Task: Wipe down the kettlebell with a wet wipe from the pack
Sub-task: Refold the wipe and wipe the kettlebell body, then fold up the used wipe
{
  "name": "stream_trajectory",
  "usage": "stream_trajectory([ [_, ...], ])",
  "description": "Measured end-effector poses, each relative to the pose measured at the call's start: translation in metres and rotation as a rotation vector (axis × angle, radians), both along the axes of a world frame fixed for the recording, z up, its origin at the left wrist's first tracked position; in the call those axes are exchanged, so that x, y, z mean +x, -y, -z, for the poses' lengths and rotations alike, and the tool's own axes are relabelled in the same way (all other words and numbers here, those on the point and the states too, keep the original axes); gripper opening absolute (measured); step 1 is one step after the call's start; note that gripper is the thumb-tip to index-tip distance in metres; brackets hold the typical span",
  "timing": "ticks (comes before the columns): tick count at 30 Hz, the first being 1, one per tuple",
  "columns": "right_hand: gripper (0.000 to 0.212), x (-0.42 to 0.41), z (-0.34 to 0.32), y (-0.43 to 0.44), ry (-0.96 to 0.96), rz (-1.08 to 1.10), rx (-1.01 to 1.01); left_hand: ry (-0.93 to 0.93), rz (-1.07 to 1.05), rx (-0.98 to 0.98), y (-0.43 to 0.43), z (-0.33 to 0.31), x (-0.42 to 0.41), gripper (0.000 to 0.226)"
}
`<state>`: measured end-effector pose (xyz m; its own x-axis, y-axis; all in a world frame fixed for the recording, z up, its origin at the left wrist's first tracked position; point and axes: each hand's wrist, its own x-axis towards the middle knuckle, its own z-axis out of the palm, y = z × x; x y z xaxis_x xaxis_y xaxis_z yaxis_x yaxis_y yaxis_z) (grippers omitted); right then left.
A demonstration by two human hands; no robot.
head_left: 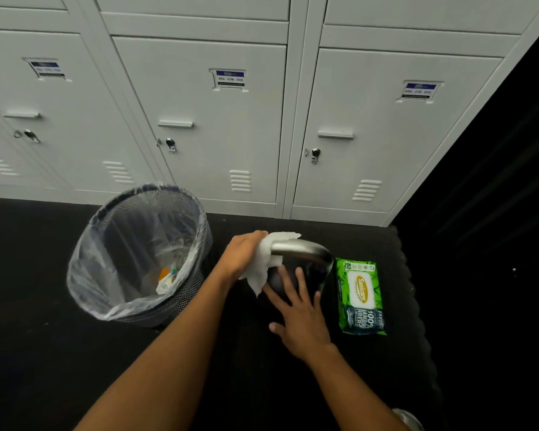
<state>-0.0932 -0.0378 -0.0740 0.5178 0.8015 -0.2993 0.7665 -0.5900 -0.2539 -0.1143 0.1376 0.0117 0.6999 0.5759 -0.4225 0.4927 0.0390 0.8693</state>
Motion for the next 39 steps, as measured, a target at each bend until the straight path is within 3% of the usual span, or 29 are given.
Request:
stream_trajectory([
  [3,0.088,0.000,0.003,0.000,0.009,-0.001,0.021,-0.090,-0.012,0.123,0.015,-0.011,0.021,0.038],
  [6,0.080,0.000,0.005,0.000,-0.011,-0.003,0.005,-0.251,0.071,0.430,0.049,-0.016,0.040,0.036],
  [9,0.069,0.001,0.003,0.000,-0.075,0.026,-0.007,-0.144,0.169,0.687,0.073,-0.010,0.031,0.032],
  [12,0.070,0.002,0.001,0.001,-0.070,0.008,0.031,0.056,0.181,0.586,0.058,-0.008,0.013,0.024],
  [16,0.087,0.000,-0.009,0.001,-0.109,-0.003,0.032,0.040,0.143,0.481,0.029,-0.039,0.009,0.025],
  [18,0.085,0.002,-0.022,0.001,-0.187,0.027,0.052,0.094,0.103,0.456,0.016,-0.067,0.013,0.026],
  [25,0.034,0.028,-0.149,-0.019,-0.487,0.511,0.715,0.449,-0.009,0.280,-0.007,-0.204,0.020,0.017],
  [28,0.043,0.039,-0.238,-0.031,-0.843,0.579,1.074,0.585,-0.018,0.187,-0.007,-0.257,0.018,0.014],
  [32,0.056,0.047,-0.347,-0.041,-1.064,0.390,1.352,0.724,0.013,0.200,0.000,-0.318,0.016,0.008],
  [35,0.044,0.052,-0.410,-0.046,-0.964,0.303,1.475,0.792,0.046,0.257,0.008,-0.361,0.014,0.013],
  [39,0.013,0.058,-0.471,-0.048,-0.743,0.342,1.572,0.843,0.119,0.257,0.012,-0.409,0.006,0.029],
])
